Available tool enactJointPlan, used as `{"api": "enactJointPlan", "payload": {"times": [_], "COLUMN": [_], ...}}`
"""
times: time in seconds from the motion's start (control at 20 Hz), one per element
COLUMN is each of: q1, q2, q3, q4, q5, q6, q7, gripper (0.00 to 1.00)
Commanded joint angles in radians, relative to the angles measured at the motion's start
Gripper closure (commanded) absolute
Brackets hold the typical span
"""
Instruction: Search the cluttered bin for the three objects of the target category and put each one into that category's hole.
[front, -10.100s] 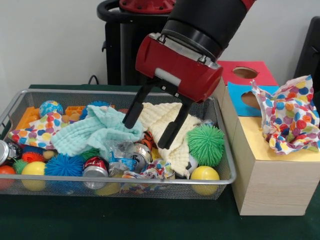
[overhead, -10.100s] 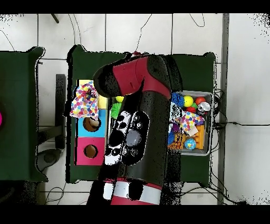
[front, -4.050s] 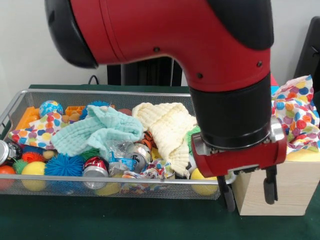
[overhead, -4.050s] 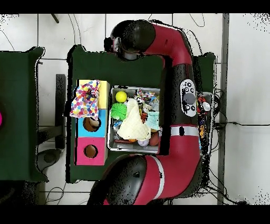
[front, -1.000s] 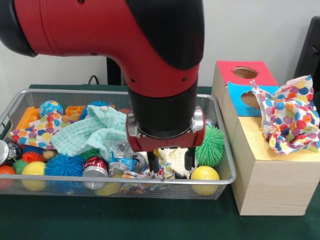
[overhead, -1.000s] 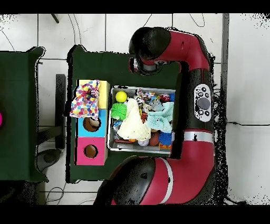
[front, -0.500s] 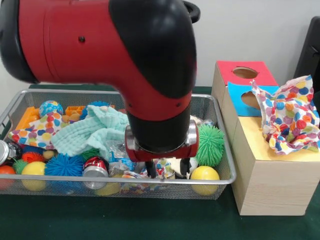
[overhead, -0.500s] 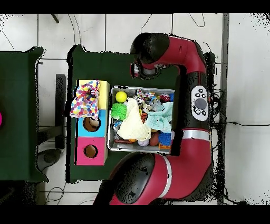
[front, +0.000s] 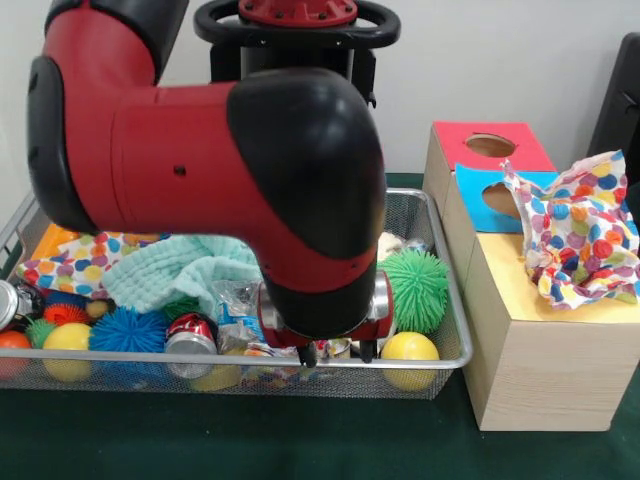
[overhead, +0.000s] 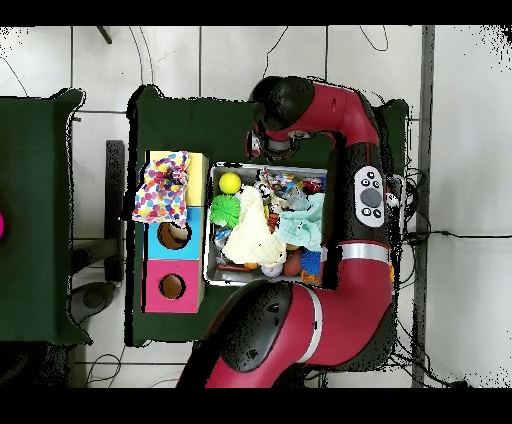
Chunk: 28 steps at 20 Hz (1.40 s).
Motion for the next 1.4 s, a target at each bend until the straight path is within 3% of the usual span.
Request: {"api": "enactJointPlan", "payload": {"times": [0.05,0.5,0.85,1.1,1.4], "q1": [-0.014,-0.002,-0.005,-0.025,-0.031], "q2": [0.025,0.037,0.031,0.032,0.056], "q3": [-0.032,-0.049,-0.047,-0.024,-0.002], "q4": [0.029,-0.027,-0.012,0.071,0.076], "q5": [-0.058,-0.086,-0.088,-0.037,-0.016], "q6": [0.141,0.23,0.199,0.115,0.077], "q7": [-0.128,-0.129,-0.121,-0.106,-0.109], "gripper": [0.0,0.0,0.0,0.0,0.0]}}
